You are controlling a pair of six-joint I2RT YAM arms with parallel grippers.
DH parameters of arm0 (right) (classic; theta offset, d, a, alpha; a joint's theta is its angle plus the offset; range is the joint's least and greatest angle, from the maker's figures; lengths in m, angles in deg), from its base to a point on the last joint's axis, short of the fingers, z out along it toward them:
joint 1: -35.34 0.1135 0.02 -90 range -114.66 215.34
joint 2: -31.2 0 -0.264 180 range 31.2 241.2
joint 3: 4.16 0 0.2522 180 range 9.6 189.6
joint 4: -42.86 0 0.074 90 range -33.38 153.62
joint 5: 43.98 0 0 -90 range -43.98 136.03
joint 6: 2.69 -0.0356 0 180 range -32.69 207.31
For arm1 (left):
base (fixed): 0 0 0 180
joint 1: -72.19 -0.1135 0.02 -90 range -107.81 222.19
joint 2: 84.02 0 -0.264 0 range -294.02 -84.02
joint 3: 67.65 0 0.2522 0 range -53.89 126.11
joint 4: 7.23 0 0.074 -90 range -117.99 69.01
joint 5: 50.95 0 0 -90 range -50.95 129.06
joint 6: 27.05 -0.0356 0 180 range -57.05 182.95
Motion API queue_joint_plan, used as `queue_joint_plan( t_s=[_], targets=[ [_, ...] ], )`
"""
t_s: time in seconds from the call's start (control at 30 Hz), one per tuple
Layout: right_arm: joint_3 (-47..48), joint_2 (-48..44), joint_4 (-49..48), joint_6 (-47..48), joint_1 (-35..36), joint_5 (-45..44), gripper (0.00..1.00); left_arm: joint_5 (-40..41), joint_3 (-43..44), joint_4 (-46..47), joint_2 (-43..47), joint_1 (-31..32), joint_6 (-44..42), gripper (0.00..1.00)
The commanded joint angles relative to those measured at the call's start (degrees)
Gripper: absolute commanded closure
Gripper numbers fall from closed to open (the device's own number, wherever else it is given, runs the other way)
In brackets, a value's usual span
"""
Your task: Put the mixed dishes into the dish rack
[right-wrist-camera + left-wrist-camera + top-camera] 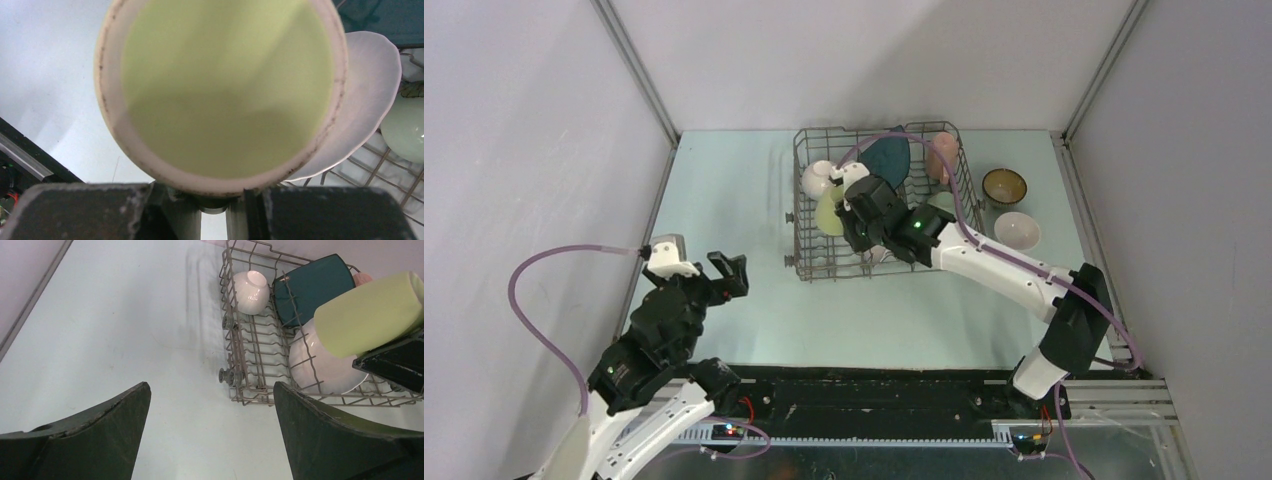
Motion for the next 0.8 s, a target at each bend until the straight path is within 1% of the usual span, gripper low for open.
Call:
queue_joint_plan(
  t_s=[0.0, 0.07, 0.23, 0.33, 0.47, 0.53, 0.77],
  targets=[
    [3.6, -0.1, -5.3, 3.6, -0.8, 0.1, 1.0, 0.0, -0.1, -1.0, 3.4, 0.2, -4.8, 0.0],
    [3.9, 1.5, -6.5, 5.0, -1.3, 2.1, 1.0, 0.5, -1.4, 0.0, 4.0, 0.3, -5.3, 0.0],
    [6.7, 5.3, -5.8, 3.4, -3.8, 6.4, 1.0, -0.8, -2.7, 0.7, 3.4, 0.2, -5.6, 0.0],
    [6.1, 3.9, -5.7, 3.9, -5.6, 9.4, 1.0, -1.6, -3.3, 0.9, 2.5, 0.2, -6.5, 0.0],
    [2.5, 0.4, -7.0, 4.4, -8.9, 10.2, 1.0, -1.9, -3.7, 1.1, 1.6, 0.2, -7.3, 0.0],
    [1.1, -0.4, -7.7, 4.3, -10.2, 12.0, 1.0, -2.3, -3.9, 1.5, 1.4, 0.1, -7.6, 0.0],
    [0.8, 0.2, -8.7, 4.8, -11.4, 11.1, 1.0, -2.7, -3.9, 1.4, 0.6, 0.0, -7.7, 0.0]
  ],
)
